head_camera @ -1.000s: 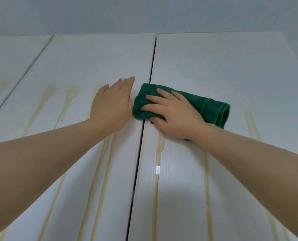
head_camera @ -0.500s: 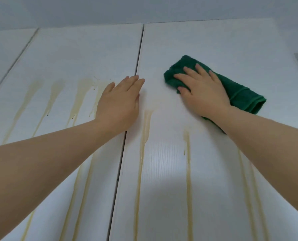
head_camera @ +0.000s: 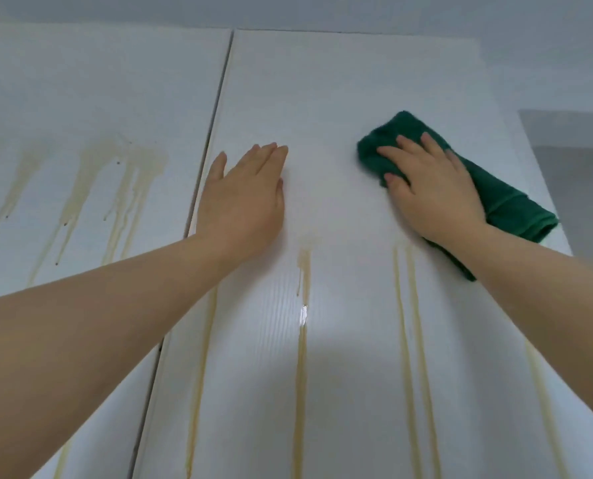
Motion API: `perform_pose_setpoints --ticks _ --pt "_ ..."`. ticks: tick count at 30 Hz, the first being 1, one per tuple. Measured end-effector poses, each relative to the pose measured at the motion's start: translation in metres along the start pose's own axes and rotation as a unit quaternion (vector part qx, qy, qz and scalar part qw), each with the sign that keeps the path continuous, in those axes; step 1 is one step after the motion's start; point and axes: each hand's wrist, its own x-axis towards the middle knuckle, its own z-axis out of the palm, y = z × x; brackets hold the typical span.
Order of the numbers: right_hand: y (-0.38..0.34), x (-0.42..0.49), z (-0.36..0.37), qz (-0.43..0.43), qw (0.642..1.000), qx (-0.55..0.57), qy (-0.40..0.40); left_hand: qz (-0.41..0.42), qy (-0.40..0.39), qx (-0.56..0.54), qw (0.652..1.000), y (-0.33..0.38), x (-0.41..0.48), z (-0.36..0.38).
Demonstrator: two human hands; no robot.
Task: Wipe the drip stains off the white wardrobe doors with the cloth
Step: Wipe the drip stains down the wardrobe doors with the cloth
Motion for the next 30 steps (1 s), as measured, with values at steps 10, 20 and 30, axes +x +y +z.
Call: perform_pose_setpoints --ticks 10,20,30 --pt "0.012 -0.020 -0.006 -0.131 0.989 -0.004 -0.064 0.012 -0.071 0.032 0.997 0.033 0.012 0.004" --pt "0.057 -0.036 -0.010 -0.018 0.999 -0.043 -0.027 0.047 -0.055 0.030 0.997 0.065 0.013 0.018" --pt "0.070 -0.037 -0.008 0.087 0.996 -0.028 0.008 0.066 -0.070 0.038 0.995 0.082 0.010 0.030"
